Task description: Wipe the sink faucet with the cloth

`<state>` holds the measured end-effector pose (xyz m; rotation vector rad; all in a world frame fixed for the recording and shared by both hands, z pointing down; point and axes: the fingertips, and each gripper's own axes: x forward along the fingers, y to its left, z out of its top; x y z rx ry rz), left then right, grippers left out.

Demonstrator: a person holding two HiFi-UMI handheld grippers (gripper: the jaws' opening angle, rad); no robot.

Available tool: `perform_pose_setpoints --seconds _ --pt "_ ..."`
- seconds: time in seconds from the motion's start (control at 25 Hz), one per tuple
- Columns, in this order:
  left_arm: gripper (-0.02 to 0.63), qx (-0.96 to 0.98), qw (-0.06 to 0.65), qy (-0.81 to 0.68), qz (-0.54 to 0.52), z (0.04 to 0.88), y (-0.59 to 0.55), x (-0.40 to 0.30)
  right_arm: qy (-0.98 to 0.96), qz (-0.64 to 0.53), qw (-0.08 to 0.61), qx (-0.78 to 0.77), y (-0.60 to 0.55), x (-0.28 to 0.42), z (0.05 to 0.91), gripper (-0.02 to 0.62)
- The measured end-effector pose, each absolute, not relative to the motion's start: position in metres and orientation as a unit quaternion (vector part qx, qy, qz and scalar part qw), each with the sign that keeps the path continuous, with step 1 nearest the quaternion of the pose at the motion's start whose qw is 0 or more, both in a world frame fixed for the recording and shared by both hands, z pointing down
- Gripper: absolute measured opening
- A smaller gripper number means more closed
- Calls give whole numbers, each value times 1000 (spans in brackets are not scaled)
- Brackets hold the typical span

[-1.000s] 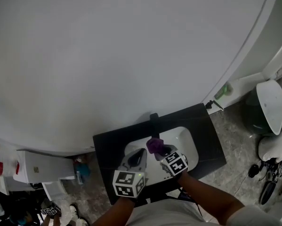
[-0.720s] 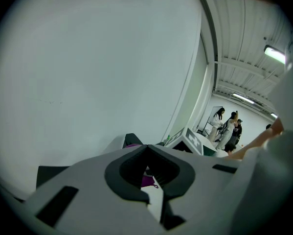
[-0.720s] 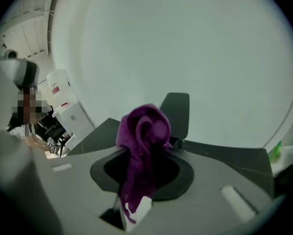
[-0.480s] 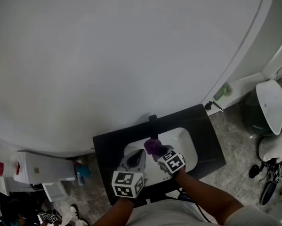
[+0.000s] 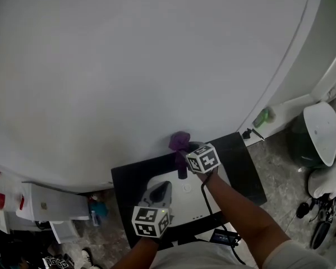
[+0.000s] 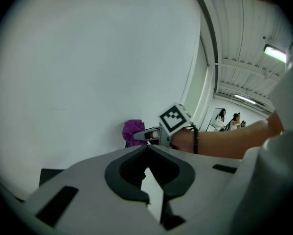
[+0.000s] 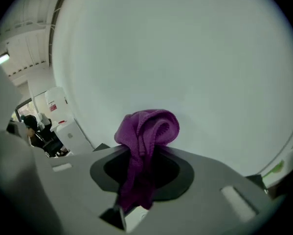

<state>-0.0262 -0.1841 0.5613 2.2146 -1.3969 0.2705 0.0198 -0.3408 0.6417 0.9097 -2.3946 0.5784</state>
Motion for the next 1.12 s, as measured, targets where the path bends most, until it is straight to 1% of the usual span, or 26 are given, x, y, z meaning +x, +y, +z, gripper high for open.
perform_pose_setpoints --seconds 0.08,0.16,0.28,0.4,0.48,0.6,0.76,0.92,1.12 --pt "8 813 251 -516 100 561 -181 -29 -878 224 262 333 -345 15 653 100" --pt "8 811 254 -518 99 561 -178 -33 -879 224 253 337 -330 17 655 100" --pt "8 808 253 -523 96 560 -178 -41 -882 246 236 326 -284 22 661 100" --pt "8 809 247 -524 94 555 -176 -48 -873 289 255 298 -228 25 679 100" --pt "8 812 243 -523 92 550 -177 -50 -873 303 248 289 -204 27 675 100" --pt "8 818 232 -518 92 540 -178 -49 -890 274 222 288 -190 27 636 100" --pt "8 828 212 -511 92 519 -176 -50 -912 216 176 302 -189 24 559 103" --pt "8 838 182 -509 77 479 -183 -54 -925 160 111 326 -194 20 468 103" --pt "8 847 136 -510 62 424 -192 -58 -928 114 72 348 -194 15 404 103"
